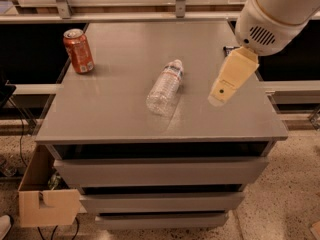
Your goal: Move water bottle near coke can
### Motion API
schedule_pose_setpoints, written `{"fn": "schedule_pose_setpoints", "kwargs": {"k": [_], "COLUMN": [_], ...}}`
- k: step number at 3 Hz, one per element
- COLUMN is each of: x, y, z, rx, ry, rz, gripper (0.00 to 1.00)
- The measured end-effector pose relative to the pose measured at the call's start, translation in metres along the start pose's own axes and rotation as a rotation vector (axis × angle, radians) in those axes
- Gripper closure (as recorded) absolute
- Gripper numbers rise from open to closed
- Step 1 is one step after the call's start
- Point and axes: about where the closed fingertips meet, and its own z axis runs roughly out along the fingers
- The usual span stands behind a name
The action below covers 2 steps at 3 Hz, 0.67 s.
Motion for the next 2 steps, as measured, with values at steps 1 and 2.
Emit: {"fn": "schedule_pose_setpoints", "kwargs": {"k": [1,2], "x": [0.002,-0.02], "y": [-0.002,-0.007], "z": [0.002,0.015], "rx": [-0.004,-0.035], "ry": [-0.016,-0.039], "rz": [0.051,0.109], "gripper": [0.0,0.0]}}
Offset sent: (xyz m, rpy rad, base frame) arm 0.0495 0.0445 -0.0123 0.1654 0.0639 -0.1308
